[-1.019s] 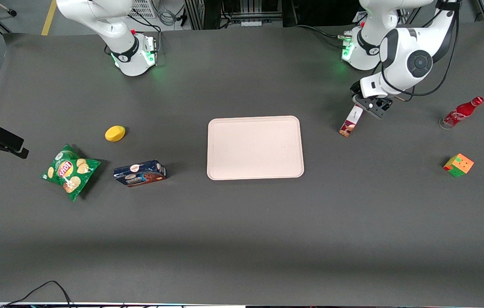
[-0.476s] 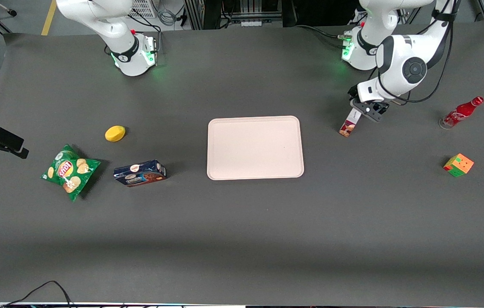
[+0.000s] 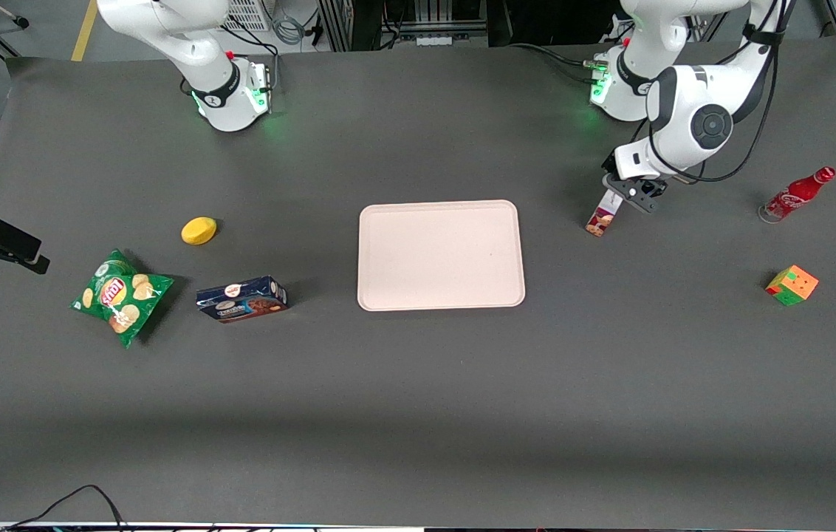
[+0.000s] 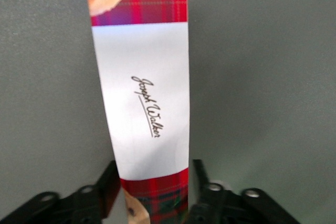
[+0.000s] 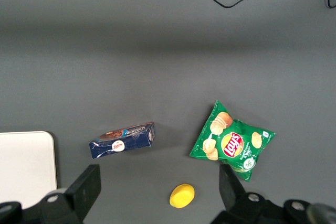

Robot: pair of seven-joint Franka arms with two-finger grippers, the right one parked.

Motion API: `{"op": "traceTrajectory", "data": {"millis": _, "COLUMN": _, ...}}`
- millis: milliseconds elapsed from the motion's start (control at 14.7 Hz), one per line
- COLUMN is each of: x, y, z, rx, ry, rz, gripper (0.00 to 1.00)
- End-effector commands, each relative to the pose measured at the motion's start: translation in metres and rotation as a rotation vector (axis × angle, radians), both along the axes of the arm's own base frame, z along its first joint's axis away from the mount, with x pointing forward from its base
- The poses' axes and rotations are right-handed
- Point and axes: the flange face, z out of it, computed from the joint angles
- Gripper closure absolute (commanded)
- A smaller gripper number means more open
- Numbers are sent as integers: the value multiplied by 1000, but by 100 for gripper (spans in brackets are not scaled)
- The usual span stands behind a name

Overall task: Place red cookie box on tray
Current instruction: 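Close the left gripper on the red cookie box, then lift the red cookie box and carry it toward the white tray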

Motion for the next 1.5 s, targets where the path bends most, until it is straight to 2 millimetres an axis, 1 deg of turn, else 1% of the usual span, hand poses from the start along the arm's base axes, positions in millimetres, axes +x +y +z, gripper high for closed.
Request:
{"op": "traceTrajectory", "data": {"millis": 0, "x": -22, "y": 3, "z": -4, "rx": 15, "ry": -18, "rz": 8, "gripper": 100}}
{"op": "traceTrajectory", "data": {"millis": 204, "x": -18, "y": 2, "z": -1, "rx": 12, "ry": -26, "rz": 8, "gripper": 100}}
{"op": "traceTrajectory", "data": {"millis": 340, "x": 1, "y": -5, "z": 13, "rx": -3, "ry": -35, "rz": 0, "gripper": 100}}
{"op": "traceTrajectory", "data": {"millis": 544, "x": 45, "y": -18, "z": 53, "rx": -28, "ry": -42, "rz": -21, "gripper": 100}}
{"op": "traceTrajectory", "data": {"millis": 748, "x": 73, "y": -24, "z": 90, "rx": -37, "ry": -109, "rz": -23, "gripper": 100}}
{"op": "traceTrajectory", "data": {"millis": 816, "x": 84, "y": -24, "z": 105, "rx": -46, "ry": -118, "rz": -14, "gripper": 100}}
{"op": "traceTrajectory", "data": {"millis": 883, "x": 98, "y": -16, "z": 121, "rx": -52, "ry": -121, "rz": 8, "gripper": 100}}
{"op": "traceTrajectory", "data": {"millis": 1019, "x": 120, "y": -18, "z": 162, "rx": -67, "ry": -123, "rz": 5, "gripper": 100}}
{"op": "traceTrajectory", "data": {"millis": 1155, "x": 140, "y": -19, "z": 206, "rx": -41, "ry": -122, "rz": 25, "gripper": 100}}
{"op": "traceTrajectory", "data": {"millis": 1291, "x": 152, "y": -23, "z": 252, "rx": -20, "ry": -110, "rz": 37, "gripper": 100}}
{"op": "traceTrajectory", "data": {"millis": 1427, "x": 158, "y": -27, "z": 294, "rx": -20, "ry": -105, "rz": 25, "gripper": 100}}
